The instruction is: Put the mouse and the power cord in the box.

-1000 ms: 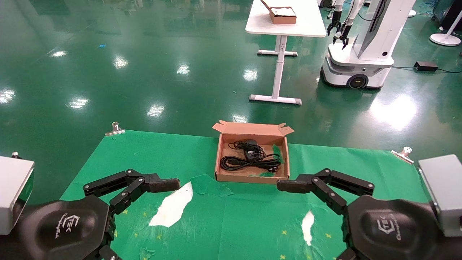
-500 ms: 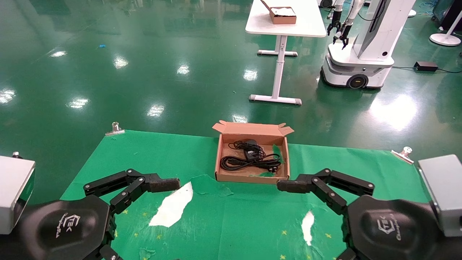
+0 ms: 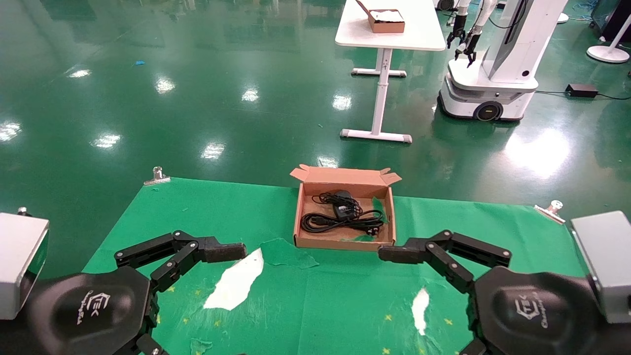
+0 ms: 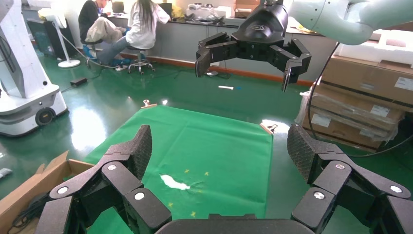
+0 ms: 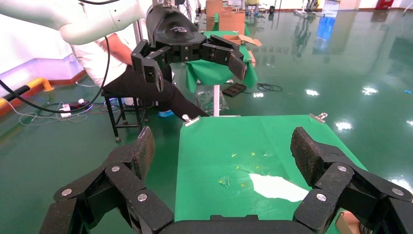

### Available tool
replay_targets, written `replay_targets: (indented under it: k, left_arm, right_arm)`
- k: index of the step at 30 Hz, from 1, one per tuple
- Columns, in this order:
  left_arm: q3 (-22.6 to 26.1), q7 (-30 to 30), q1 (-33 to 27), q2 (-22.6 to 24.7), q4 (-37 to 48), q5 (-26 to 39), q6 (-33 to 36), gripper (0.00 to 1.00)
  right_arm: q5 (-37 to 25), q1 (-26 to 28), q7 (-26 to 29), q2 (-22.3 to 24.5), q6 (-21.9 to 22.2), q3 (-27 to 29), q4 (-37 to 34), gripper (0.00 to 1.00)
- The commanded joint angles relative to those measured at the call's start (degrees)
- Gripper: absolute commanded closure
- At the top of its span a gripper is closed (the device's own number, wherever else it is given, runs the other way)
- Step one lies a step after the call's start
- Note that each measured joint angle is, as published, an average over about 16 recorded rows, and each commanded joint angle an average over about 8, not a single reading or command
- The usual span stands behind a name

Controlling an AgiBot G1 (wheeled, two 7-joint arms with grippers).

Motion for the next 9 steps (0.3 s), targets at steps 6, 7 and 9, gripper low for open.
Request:
replay_targets:
  k: [6, 7, 9]
  left_arm:
    - [0.0, 0.0, 0.0, 0.0, 0.0, 0.01, -0.01, 0.0]
    - [0.0, 0.0, 0.0, 0.0, 0.0, 0.01, -0.02, 0.0]
    - [0.0, 0.0, 0.0, 0.0, 0.0, 0.01, -0.02, 0.0]
  right_arm:
    - [0.0, 0.0, 0.0, 0.0, 0.0, 0.0, 0.0, 0.0]
    - [0.0, 0.0, 0.0, 0.0, 0.0, 0.0, 0.0, 0.0]
    - [0.0, 0.0, 0.0, 0.0, 0.0, 0.0, 0.0, 0.0]
